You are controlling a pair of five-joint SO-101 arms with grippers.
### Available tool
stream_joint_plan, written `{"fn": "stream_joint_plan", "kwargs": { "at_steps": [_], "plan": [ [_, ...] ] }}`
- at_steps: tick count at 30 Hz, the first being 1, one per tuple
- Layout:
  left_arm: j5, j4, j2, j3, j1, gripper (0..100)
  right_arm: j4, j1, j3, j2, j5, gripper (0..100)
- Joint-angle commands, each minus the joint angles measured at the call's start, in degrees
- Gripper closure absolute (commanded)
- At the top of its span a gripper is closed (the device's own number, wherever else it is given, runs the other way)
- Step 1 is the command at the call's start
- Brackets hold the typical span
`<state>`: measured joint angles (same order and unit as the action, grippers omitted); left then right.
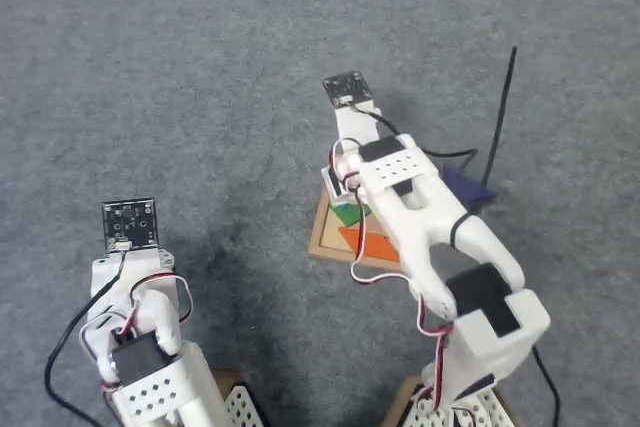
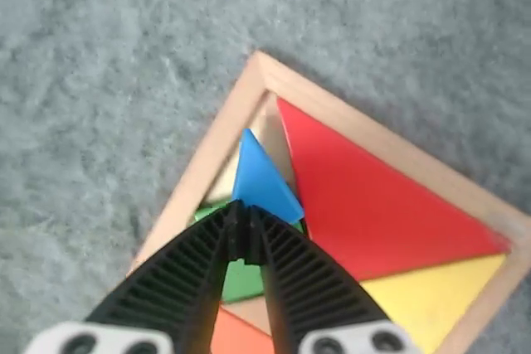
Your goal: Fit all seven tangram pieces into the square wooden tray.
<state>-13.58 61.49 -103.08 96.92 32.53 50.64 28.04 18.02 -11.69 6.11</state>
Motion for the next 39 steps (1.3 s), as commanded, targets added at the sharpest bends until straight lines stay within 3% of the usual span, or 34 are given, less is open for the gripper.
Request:
{"fn": "stream_joint_plan", "kwargs": {
  "at_steps": [1, 14, 26, 39],
  "plan": [
    [-0.8, 0.4, -0.8, -0.5, -0.3, 98, 1.5, 0.6, -3.9, -2.0, -0.4, 99.0],
    [-0.8, 0.4, -0.8, -0.5, -0.3, 98, 1.5, 1.7, -7.5, -5.9, 5.0, 99.0],
    [-0.8, 0.4, -0.8, -0.5, -0.3, 98, 4.1, 1.9, -7.4, 5.7, 5.0, 99.1],
    [-0.8, 0.4, -0.8, -0.5, -0.3, 98, -2.6, 3.3, -7.6, -3.8, 0.4, 98.7]
  ]
}}
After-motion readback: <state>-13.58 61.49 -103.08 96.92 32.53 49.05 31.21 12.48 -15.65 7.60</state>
